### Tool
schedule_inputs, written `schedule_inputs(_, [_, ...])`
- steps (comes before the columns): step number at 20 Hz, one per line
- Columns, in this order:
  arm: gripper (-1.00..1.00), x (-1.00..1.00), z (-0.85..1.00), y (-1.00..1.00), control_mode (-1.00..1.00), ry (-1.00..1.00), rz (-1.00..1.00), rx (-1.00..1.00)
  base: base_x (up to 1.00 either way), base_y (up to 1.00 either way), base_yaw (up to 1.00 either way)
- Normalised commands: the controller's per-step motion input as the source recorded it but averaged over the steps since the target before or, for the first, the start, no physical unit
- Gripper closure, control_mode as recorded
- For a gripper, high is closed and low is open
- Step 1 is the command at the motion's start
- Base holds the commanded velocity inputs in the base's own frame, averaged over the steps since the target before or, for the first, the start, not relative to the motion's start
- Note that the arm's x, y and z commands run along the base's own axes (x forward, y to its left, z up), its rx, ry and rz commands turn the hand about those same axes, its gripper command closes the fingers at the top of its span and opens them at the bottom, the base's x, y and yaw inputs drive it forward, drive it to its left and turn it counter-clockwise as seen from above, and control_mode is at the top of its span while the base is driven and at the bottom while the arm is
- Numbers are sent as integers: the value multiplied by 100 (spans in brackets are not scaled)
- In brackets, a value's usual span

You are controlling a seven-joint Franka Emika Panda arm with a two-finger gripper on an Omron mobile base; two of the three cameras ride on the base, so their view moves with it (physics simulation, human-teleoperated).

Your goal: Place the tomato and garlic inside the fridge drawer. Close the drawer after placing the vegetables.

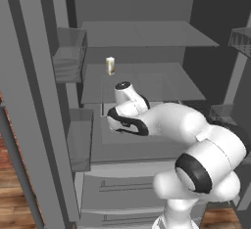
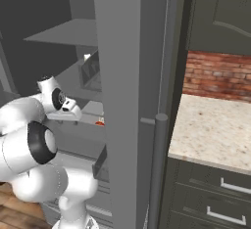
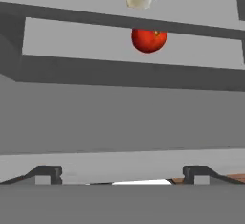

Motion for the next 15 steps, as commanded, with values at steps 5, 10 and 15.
schedule_inputs(5, [-100, -78, 88, 0, -100, -15, 0, 0, 0, 0, 0])
schedule_inputs(10, [-100, -90, 60, 0, -100, -11, 0, 0, 0, 0, 0])
schedule_inputs(15, [-100, -100, 42, 0, -100, -10, 0, 2, 0, 0, 0])
